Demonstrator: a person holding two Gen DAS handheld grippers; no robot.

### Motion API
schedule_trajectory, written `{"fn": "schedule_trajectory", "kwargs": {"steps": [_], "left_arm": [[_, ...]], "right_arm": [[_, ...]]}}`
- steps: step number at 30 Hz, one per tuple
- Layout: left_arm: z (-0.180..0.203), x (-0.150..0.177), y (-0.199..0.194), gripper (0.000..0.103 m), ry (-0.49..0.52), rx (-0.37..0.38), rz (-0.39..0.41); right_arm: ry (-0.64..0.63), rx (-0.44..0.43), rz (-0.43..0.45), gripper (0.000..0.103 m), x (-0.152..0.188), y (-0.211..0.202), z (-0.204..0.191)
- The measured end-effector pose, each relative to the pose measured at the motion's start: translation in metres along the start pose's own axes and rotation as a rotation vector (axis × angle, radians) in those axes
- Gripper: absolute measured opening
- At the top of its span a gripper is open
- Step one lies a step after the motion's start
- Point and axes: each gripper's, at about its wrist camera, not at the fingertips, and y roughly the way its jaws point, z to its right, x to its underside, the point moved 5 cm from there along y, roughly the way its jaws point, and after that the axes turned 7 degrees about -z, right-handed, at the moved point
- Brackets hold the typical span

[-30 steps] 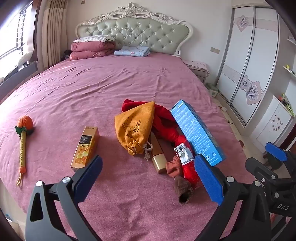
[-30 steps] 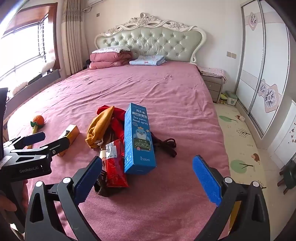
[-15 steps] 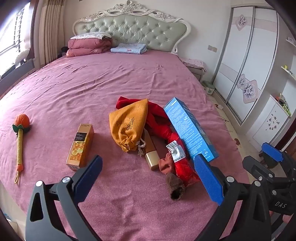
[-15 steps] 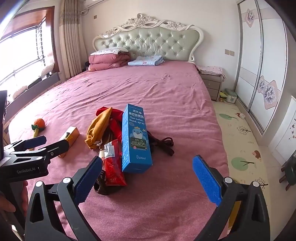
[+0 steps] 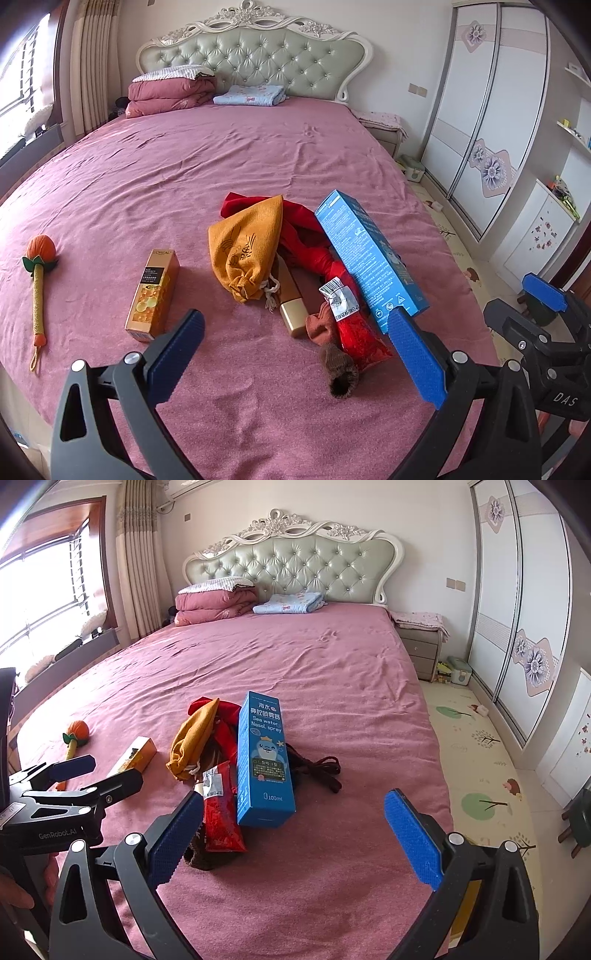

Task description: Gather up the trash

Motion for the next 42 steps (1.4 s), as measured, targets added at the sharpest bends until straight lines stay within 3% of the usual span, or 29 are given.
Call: {"fn": "schedule_trajectory", "kwargs": {"steps": [42], "left_arm": [[-0.004, 0.0, 0.013, 0.099, -0.017, 0.008, -0.033]], "right_arm": [[-0.018, -0.025, -0.014, 0.094, -0.006, 0.008, -0.005]]}}
